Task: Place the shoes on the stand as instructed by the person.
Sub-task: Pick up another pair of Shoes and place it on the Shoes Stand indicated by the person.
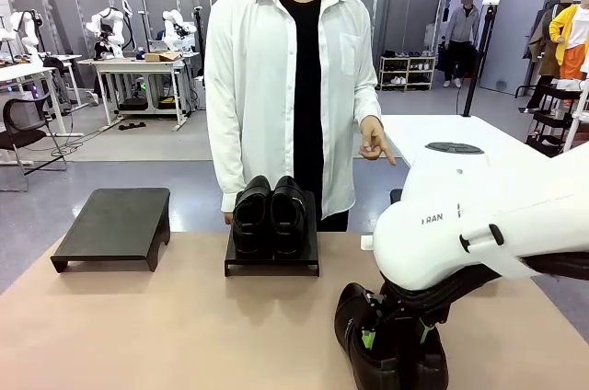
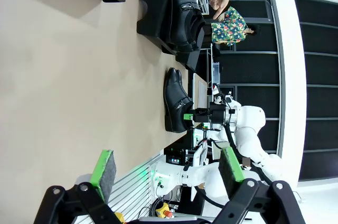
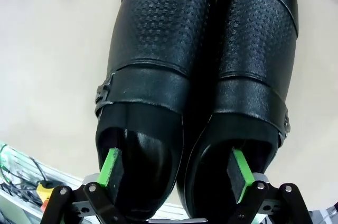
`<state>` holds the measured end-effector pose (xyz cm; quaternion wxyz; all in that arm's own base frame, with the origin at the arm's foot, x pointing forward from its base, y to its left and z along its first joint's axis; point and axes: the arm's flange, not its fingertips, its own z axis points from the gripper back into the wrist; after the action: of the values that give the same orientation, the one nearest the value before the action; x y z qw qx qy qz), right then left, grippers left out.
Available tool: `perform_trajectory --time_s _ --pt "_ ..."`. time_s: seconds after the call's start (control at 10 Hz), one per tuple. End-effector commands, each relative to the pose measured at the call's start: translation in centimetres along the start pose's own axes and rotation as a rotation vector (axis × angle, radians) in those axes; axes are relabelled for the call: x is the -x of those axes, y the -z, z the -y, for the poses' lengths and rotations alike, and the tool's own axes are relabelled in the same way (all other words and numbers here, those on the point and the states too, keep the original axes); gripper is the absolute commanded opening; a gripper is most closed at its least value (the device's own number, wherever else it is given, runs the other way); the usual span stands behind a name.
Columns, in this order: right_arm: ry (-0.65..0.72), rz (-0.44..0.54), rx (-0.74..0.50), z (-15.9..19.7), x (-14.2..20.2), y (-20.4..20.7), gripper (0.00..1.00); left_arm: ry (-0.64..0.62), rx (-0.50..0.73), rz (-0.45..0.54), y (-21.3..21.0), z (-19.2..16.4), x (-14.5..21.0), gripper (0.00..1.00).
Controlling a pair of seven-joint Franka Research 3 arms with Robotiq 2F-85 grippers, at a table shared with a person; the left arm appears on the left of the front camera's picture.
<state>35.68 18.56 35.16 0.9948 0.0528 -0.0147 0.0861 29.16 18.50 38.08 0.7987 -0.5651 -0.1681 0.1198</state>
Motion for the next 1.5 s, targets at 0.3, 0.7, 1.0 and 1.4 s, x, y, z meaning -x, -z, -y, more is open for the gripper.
perform_trajectory --time_s 0.3,0.7,1.0,1.4 --pt "0.051 0.025 0.088 -1.1 -0.4 1.7 0.32 0.013 0.009 -0.005 -0.2 0.2 0.1 1.0" --pt "0.06 0.019 0.076 -1.6 -0.3 1.9 0.04 0.013 0.009 -0.005 -0.2 0.2 0.1 1.0" --pt "0.071 0.023 0.087 -1.7 -0.1 1.3 0.0 0.013 0.009 -0.005 -0.2 0.2 0.1 1.0" --pt "0.064 0.096 0.082 -0.6 0.3 -4.1 0.0 0.013 0.009 -0.005 -0.2 0.2 0.1 1.0"
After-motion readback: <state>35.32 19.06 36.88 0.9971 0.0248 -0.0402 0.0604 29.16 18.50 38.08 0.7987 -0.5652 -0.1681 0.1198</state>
